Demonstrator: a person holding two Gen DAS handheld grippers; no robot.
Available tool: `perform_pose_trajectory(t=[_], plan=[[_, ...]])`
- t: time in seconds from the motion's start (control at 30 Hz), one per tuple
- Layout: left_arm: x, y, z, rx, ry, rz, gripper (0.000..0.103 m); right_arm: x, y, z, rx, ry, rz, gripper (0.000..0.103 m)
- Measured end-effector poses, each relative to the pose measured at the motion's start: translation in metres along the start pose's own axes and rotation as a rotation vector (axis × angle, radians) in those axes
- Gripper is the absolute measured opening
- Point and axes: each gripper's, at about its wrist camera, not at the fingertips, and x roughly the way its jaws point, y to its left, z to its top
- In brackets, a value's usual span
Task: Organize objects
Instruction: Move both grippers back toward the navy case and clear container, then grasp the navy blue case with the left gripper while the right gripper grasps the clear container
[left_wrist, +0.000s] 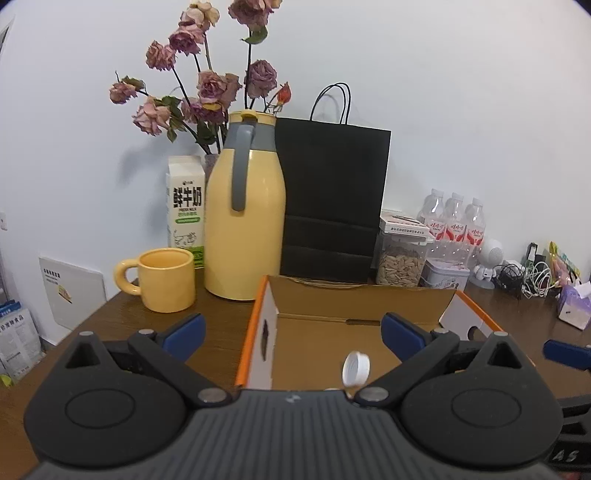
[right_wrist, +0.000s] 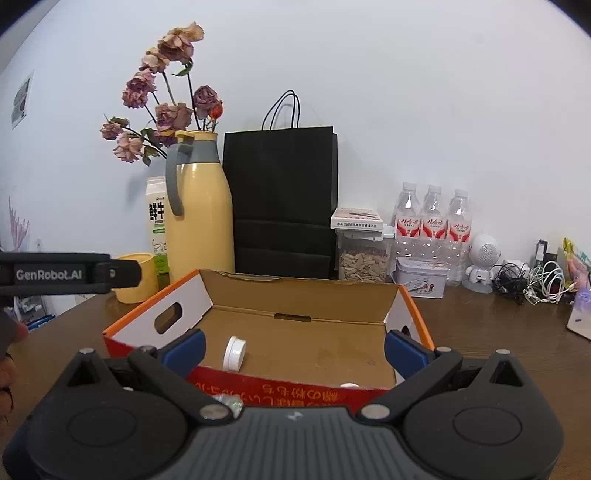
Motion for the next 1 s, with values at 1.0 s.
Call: perform_pose_trajectory(t=[1.0], plan=[[-0.070,0.053,-0.058,0.079,0.240,0.056,0.103,-0.083,-0.027,-0.064,0.031,0.121,-0.011,0.103]])
